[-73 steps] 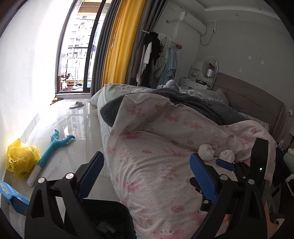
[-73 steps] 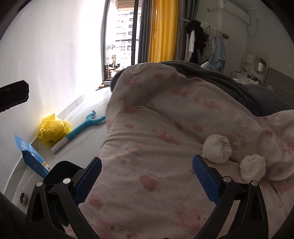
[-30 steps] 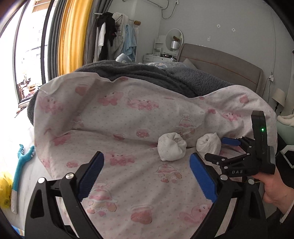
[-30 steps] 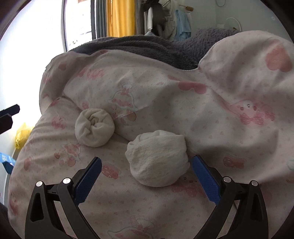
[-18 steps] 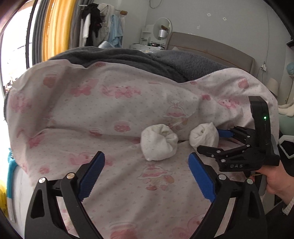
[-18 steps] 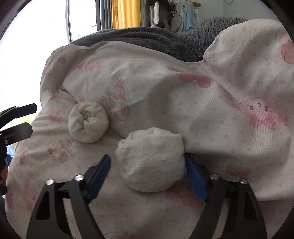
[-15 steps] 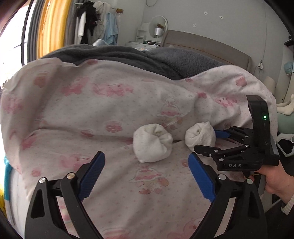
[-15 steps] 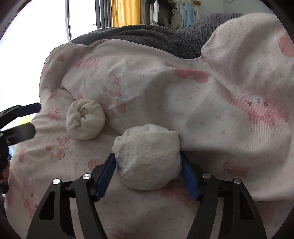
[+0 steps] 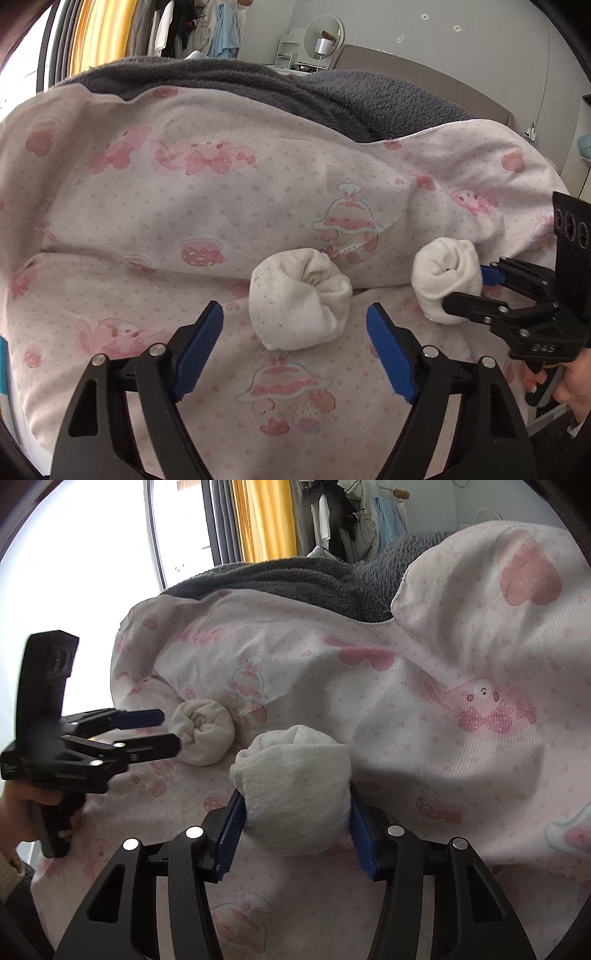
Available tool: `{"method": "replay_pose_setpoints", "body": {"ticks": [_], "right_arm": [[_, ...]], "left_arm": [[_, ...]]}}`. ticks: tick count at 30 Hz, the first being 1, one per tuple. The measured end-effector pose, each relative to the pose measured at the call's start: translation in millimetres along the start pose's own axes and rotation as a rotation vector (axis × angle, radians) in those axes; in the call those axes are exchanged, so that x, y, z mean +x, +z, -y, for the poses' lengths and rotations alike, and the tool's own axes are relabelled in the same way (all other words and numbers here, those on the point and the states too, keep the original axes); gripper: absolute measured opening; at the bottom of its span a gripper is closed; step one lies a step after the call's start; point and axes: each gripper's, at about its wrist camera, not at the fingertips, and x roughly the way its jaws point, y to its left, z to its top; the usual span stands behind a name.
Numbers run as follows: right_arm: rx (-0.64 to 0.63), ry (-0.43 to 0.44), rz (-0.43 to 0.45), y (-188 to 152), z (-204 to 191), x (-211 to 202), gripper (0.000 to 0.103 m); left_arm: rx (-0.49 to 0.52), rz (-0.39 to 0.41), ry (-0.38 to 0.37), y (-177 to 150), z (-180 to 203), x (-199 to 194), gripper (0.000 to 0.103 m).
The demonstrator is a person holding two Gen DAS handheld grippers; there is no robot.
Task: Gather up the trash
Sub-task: 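Close the left tool on the other white sock while the right tool lifts its sock, then carry both held socks over the teal bin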
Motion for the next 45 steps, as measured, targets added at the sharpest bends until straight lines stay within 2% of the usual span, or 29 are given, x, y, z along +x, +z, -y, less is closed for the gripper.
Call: {"method": "replay_pose_setpoints", "body": {"ticks": [3, 7, 14, 25, 31, 35, 42, 45], "right_arm": [[0.016, 0.031, 0.005, 1, 1, -4, 0.053], [0.02, 0.051, -0.003, 0, -1, -9, 0.053], [0.016, 0.054, -0.02, 0, -19, -15, 0.053], [0.071, 0.059, -0.013, -5, -44, -34, 0.053], [0.082, 0.072, -0.001, -6, -67, -51, 0.053], [0.094, 0.078, 0.012, -7, -83, -61, 0.053], [0.082, 0.104, 0.011, -17, -127, -71, 0.053], [0.057, 0.11, 0.017, -15, -146, -74, 0.053]], "left_arm": [[-0.021, -0.02, -0.016, 3, -2, 9, 0.078], [-0.036, -0.053, -0.034, 5, -4, 21, 0.058], [-0.028, -0.06, -0.038, 2, 1, 20, 0.047], [-0.041, 0.05, 0.011, -21, 0, -41, 0.039], [-0.031, 0.073, 0.059, -37, 1, -74, 0.036], [-0.054, 0.075, 0.06, -51, 0, -92, 0.032], [-0.048, 0.073, 0.113, -78, -3, -129, 0.031], [-0.079, 0.076, 0.13, -89, -13, -146, 0.031]]}}
